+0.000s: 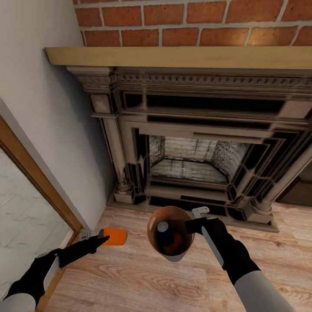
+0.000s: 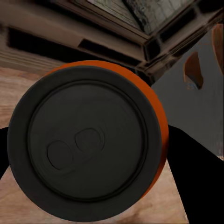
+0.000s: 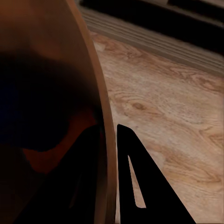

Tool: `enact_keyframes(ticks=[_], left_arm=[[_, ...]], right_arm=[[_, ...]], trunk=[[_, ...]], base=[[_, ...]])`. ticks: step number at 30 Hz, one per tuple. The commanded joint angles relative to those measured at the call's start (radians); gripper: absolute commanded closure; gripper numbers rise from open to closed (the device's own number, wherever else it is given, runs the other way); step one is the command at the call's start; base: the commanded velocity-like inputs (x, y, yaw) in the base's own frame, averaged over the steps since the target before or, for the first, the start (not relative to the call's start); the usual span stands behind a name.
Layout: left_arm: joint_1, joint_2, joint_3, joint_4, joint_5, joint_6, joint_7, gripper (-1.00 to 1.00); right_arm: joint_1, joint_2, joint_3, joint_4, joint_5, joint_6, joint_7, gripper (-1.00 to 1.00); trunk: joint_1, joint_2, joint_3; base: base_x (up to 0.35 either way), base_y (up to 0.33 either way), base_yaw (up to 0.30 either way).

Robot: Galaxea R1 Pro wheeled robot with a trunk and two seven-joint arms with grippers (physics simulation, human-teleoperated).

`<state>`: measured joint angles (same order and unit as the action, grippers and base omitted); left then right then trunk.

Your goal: Put the three can of soda from the living room inside the tash can in the kitchen.

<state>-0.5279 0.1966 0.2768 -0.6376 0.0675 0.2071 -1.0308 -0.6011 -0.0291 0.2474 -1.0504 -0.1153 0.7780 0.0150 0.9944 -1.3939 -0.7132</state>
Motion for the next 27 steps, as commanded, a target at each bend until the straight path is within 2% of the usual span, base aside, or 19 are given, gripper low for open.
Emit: enact_keyframes(ticks=[1, 5, 8, 11, 15, 27], left_arm=[[0.0, 0.001, 0.006, -0.031, -0.002, 0.018, -0.019, 1.0], [0.0, 0.001, 0.01, -0.059, -0.001, 0.035, -0.037, 1.0], [0.0, 0.001, 0.011, -0.074, 0.0, 0.048, -0.075, 1.0], [0.0, 0.001, 0.012, -0.106, 0.0, 0.126, -0.125, 1.0], [0.0, 0.001, 0.012, -0.15, 0.001, 0.176, -0.148, 1.0], [0.0, -0.003, 0.008, -0.163, 0.002, 0.191, -0.155, 1.0]], right_arm=[[0.0, 0.0, 0.0, 0.017, -0.012, -0.007, 0.005, 1.0], [-0.001, 0.0, 0.0, 0.035, -0.011, -0.013, 0.005, 1.0], [-0.002, 0.0, 0.0, 0.072, -0.011, -0.027, 0.005, 1.0], [-0.002, 0.0, 0.001, 0.133, -0.011, -0.082, 0.005, 1.0], [-0.002, 0.001, 0.001, 0.158, -0.011, -0.103, 0.005, 1.0], [-0.003, 0.001, 0.001, 0.215, -0.01, -0.111, 0.003, 1.0]], trunk=[[0.0, 0.0, 0.0], [0.0, 0.0, 0.0], [0.0, 0.0, 0.0], [0.0, 0.0, 0.0], [0.0, 0.0, 0.0], [0.0, 0.0, 0.0]], base=[[0.0, 0.0, 0.0], [0.0, 0.0, 0.0], [0.0, 0.0, 0.0], [0.0, 0.0, 0.0], [0.0, 0.0, 0.0], [0.0, 0.0, 0.0]])
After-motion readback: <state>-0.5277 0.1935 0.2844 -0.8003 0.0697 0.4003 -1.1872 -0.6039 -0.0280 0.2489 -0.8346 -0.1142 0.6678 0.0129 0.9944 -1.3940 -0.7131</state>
